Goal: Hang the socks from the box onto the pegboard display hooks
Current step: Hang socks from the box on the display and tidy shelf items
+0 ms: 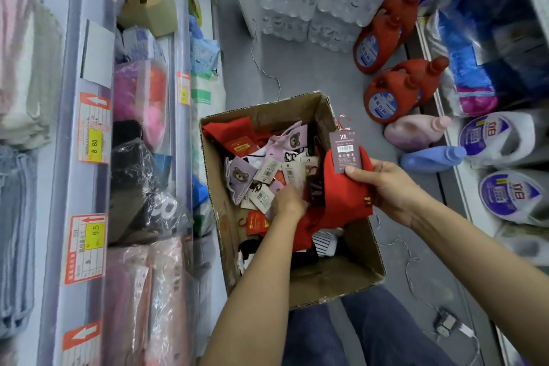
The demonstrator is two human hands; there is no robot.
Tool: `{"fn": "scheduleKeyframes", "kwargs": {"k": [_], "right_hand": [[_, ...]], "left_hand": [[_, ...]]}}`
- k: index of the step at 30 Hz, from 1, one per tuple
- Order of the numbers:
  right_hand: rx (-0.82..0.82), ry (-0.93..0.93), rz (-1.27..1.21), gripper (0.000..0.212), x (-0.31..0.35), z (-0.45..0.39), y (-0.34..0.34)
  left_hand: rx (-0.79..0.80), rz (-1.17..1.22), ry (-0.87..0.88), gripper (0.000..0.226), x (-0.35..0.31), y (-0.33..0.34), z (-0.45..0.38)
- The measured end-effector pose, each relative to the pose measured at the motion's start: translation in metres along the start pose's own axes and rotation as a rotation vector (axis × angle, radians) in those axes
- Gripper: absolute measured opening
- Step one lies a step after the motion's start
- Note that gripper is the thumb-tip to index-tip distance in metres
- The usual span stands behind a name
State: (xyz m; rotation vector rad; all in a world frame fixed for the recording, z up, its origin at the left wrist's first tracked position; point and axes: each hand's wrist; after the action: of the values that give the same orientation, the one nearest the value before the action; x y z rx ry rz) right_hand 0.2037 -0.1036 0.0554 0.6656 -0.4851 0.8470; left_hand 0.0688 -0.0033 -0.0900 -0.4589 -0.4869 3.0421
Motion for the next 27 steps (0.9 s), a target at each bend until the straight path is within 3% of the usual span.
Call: {"fn": "scheduleKeyframes", "kwargs": {"k": [4, 9, 13, 16, 23, 27], "right_hand": [[0.039, 0.011, 0.063, 0.037, 0.005, -0.008, 0.003], [0.123, -0.021, 0.136, 0.034, 0.023, -0.017, 0.007], [0.206, -0.048, 0.192, 0.036, 0.041, -0.012, 0.014], [0.288, -0.071, 0.2, 0.031, 0.057, -0.005, 0.023], [0.539, -0.164, 0.317, 0.016, 0.106, 0.022, 0.064], [0.672, -0.204, 0.358, 0.023, 0.13, 0.049, 0.101]], "left_hand": [[0.102, 0.221, 0.03, 0.036, 0.014, -0.001, 0.007], [0.096, 0.766, 0.173, 0.024, 0.021, -0.017, 0.031], [-0.068, 1.13, 0.373, 0.031, 0.019, -0.038, 0.081], [-0.228, 1.271, 0.473, 0.028, 0.018, -0.048, 0.116], [-0.668, 1.431, 0.678, 0.018, 0.015, -0.07, 0.223], [-0.842, 1.412, 0.695, 0.016, 0.025, -0.075, 0.286]]}}
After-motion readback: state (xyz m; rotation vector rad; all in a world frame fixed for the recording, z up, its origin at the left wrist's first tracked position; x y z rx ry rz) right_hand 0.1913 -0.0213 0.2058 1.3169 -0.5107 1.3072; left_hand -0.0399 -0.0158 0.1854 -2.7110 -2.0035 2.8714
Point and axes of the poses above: each hand's wrist, its own z-axis away from the middle knuckle, its own y-axis out of the palm, x = y × z, and after that the axes turned 15 degrees about x, right-handed
